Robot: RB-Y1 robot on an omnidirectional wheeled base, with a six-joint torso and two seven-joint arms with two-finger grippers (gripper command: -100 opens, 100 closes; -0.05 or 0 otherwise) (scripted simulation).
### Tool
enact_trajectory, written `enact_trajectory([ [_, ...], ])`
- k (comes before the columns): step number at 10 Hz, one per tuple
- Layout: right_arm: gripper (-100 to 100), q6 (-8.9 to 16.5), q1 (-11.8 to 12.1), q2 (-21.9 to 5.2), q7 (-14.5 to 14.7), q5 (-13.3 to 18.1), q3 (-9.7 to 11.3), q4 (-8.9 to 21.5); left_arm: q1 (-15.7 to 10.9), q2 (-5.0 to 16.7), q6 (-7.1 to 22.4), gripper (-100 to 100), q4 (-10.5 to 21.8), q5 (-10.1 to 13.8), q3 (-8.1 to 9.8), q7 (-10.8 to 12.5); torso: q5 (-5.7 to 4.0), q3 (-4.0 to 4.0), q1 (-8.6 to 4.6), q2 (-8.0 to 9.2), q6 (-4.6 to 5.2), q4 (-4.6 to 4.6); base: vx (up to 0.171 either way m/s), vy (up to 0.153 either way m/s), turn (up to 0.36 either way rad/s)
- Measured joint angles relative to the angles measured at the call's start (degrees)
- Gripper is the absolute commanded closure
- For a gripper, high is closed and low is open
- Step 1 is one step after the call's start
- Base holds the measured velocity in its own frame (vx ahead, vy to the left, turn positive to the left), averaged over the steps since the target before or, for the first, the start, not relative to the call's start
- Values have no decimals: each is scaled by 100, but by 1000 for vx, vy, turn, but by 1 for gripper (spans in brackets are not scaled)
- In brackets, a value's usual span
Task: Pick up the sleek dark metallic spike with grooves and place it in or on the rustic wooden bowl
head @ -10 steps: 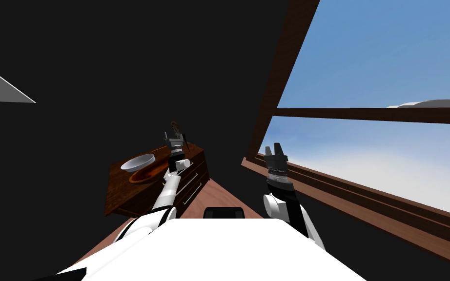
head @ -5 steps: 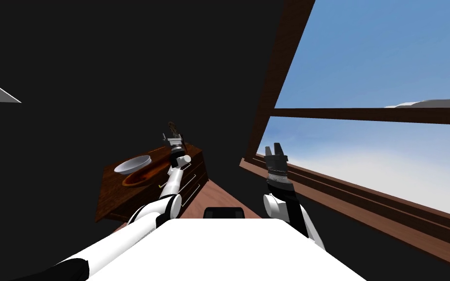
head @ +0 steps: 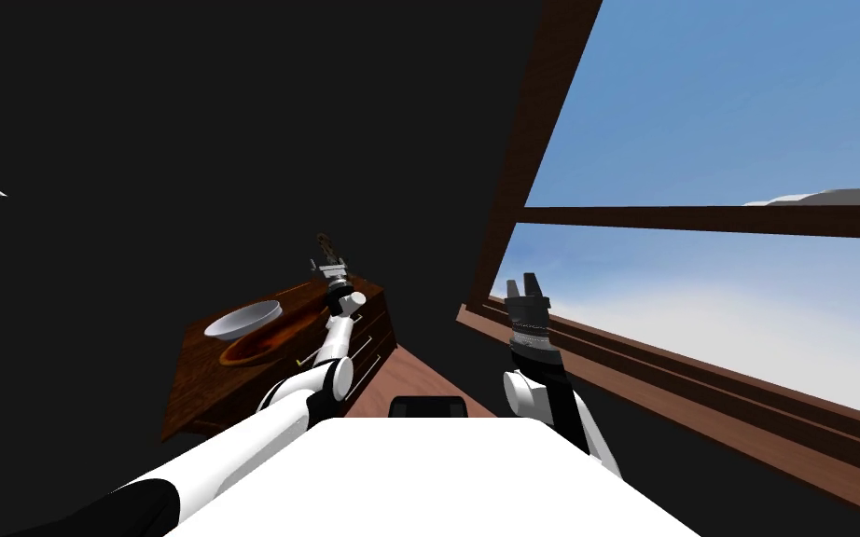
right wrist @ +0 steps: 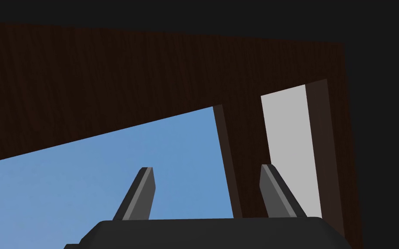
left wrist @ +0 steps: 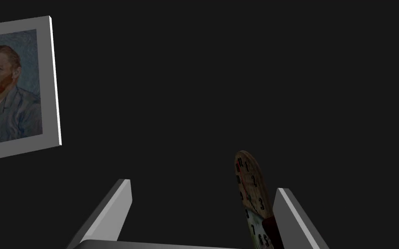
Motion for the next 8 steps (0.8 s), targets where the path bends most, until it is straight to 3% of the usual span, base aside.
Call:
enact_trajectory([
  [3,0,0,0,0,0,0,0,0,-247,-26,1,-100,451,134,187,28,1,5,2,9,-1,2,33,2,-9],
  [5,0,0,0,0,0,0,0,0,-497,-162,18,-100,823,337,484,73,2,-3,7,-4,-1,-2,55,19,-14],
  [8,0,0,11,0,0,0,-1,5,-784,-267,37,-100,1405,536,785,138,8,-11,13,-20,-10,-2,43,35,21],
])
